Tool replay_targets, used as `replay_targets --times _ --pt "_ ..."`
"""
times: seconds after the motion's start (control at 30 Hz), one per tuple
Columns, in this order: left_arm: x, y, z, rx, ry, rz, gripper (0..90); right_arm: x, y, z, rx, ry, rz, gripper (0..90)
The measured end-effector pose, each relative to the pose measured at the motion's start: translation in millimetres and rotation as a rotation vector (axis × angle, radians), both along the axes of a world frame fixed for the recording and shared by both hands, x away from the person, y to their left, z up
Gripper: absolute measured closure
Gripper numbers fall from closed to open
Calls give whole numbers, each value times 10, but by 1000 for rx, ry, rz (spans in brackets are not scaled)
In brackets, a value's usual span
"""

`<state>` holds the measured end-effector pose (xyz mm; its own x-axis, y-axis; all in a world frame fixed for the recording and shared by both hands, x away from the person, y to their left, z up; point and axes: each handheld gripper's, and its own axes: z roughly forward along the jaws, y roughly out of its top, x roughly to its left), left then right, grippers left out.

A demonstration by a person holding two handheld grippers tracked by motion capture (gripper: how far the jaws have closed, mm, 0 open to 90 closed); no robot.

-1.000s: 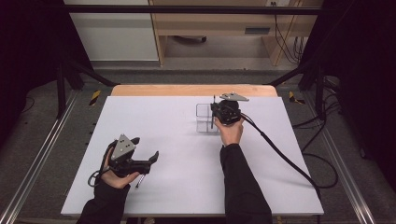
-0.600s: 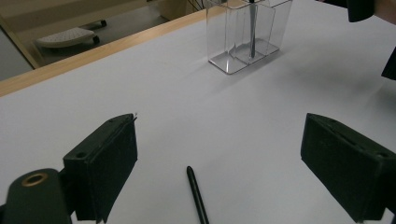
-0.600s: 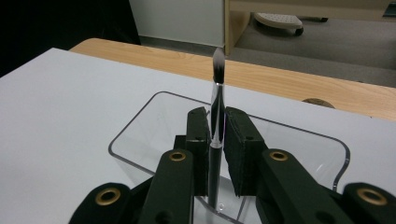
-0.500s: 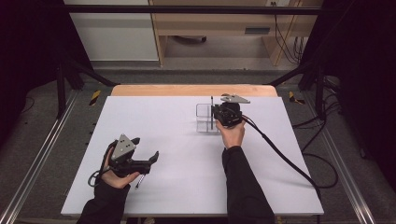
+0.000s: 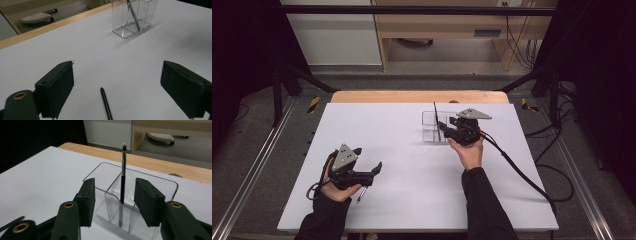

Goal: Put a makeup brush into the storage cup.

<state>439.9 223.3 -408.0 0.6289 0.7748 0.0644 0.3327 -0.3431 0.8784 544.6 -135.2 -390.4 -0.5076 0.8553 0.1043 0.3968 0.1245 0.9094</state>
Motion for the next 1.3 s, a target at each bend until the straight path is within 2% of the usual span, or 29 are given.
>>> replay_targets --times 0.17,0.37,0.47,0.6,0.67,0.83,0.9,1.0,1.3 --pt "2 1 -2 2 2 1 109 -159 -64 34 23 -17 30 412" --pt "11 -3 -23 7 8 8 113 -337 -166 32 42 -43 32 291" --pt "17 -1 -31 7 15 10 114 -419 -212 15 32 -45 28 236" --pt "24 6 -34 8 22 13 115 -530 -284 -2 44 -46 42 212" --pt "27 7 -40 12 27 16 116 -582 -305 -7 26 -51 42 200" --pt "33 8 -45 18 43 19 120 -680 -373 -48 21 -44 54 185" --pt "33 7 -46 25 51 20 121 -702 -398 -56 2 -40 46 179" --pt "24 15 -54 35 68 26 128 -735 -428 -62 8 -40 49 179" --pt "40 67 -105 65 116 39 151 -791 -496 -104 -23 -29 40 171"
